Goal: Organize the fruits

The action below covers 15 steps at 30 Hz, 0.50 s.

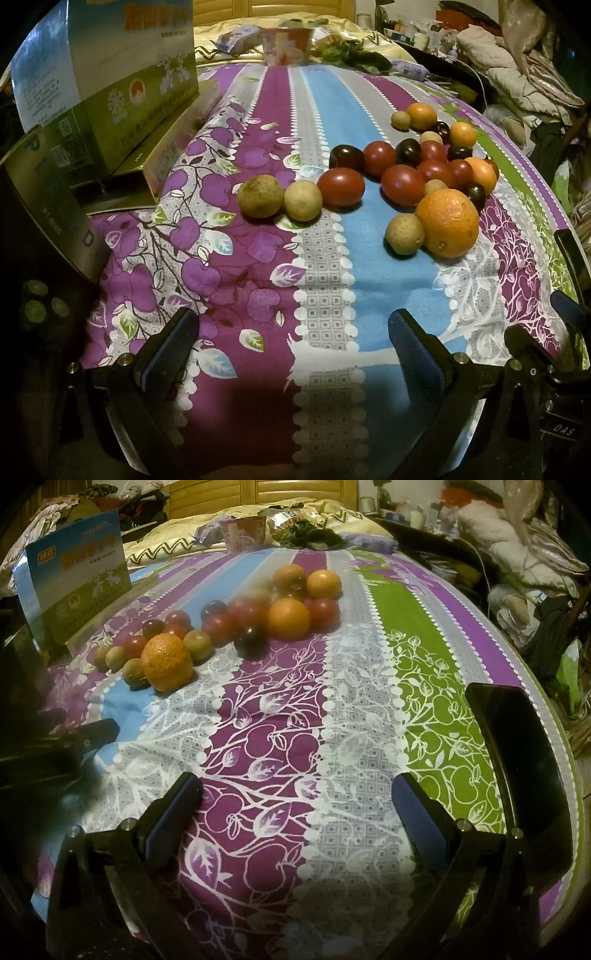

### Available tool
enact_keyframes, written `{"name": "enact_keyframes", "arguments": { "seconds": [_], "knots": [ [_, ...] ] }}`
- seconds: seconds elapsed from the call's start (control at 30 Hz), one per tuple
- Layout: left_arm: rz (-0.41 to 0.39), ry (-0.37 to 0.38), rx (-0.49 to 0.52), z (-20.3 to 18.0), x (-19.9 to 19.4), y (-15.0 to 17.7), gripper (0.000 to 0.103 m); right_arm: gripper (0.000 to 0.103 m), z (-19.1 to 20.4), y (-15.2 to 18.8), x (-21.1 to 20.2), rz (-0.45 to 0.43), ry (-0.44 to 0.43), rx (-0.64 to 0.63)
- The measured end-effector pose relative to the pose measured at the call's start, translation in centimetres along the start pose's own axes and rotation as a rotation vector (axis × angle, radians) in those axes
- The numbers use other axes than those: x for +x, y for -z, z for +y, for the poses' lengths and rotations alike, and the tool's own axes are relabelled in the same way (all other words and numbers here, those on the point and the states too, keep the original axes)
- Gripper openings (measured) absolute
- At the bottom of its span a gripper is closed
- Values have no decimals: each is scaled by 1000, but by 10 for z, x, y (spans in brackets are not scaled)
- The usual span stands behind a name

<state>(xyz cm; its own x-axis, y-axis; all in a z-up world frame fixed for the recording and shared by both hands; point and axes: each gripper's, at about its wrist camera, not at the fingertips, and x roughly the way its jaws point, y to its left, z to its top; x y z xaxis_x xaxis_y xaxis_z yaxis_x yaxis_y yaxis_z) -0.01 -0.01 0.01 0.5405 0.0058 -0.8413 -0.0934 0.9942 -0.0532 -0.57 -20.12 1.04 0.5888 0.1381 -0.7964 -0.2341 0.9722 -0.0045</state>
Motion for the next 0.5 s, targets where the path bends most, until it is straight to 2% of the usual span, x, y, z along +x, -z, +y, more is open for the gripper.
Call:
{"name": "enact_keyframes", "arguments": {
  "seconds": [0.5],
  "knots": [
    [-1,0,0,-2,2,1,103,103,0,0,0,-8,0,1]
  ]
}}
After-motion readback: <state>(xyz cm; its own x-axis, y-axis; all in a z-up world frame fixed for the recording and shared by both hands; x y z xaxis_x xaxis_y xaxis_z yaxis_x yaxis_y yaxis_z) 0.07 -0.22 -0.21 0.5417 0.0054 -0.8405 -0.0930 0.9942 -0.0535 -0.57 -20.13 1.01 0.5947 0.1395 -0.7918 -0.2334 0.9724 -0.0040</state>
